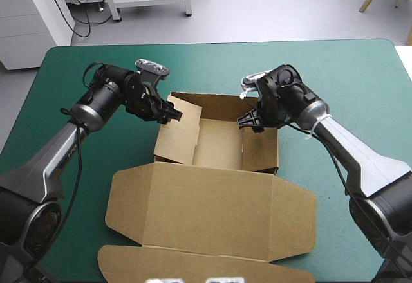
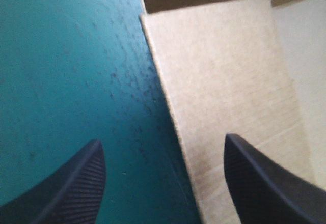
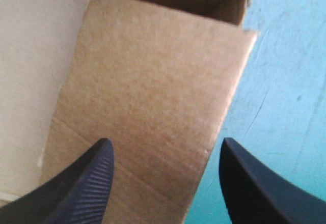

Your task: Fold the box

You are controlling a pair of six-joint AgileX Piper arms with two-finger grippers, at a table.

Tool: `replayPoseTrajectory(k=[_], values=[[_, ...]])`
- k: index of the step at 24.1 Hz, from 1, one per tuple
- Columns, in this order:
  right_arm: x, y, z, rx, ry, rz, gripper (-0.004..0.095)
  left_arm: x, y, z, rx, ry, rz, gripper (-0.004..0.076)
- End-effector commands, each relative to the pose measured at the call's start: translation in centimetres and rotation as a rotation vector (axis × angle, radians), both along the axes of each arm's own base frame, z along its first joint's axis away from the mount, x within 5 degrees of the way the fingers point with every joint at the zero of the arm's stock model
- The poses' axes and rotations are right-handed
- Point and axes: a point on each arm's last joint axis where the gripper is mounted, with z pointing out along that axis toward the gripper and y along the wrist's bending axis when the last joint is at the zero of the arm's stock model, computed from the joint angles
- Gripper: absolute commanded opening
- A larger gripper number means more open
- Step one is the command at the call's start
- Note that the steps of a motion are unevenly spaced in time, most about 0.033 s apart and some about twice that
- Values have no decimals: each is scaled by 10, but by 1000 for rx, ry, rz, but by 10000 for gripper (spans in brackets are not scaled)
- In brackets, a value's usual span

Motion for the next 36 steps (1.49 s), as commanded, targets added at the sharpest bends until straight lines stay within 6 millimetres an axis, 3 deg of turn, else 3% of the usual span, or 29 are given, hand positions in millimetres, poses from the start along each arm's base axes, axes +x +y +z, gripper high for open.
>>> replayPoseTrajectory(k=[1, 6, 13, 18, 20, 23, 24, 31, 33, 36], values=[[-4, -6, 51, 52, -157, 8, 567, -9, 4, 55, -48, -113, -1, 471], [-9, -14, 73, 17, -239, 34, 567, -18, 8, 98, -59, -152, 0, 384], [-14, -16, 78, 41, -246, 24, 566, -51, 23, 170, -104, -337, -36, -10], [-15, -16, 64, 55, -198, -29, 567, -91, 39, 196, -105, -430, -79, -10], [-14, -18, 53, 88, -143, -67, 567, -118, 51, 202, -96, -457, -95, -10], [-13, -18, 34, 140, -53, -117, 566, -157, 68, 190, -79, -445, -111, -10], [-13, -18, 31, 141, -47, -128, 566, -161, 70, 187, -78, -442, -111, -10], [0, -4, -6, 151, 81, -127, 537, -221, 95, 108, -50, -417, -135, -10], [2, -2, -10, 152, 95, -119, 442, -234, 101, 82, -39, -385, -137, -10], [2, -2, -11, 142, 96, -95, 186, -249, 107, 49, -27, -351, -139, -10]])
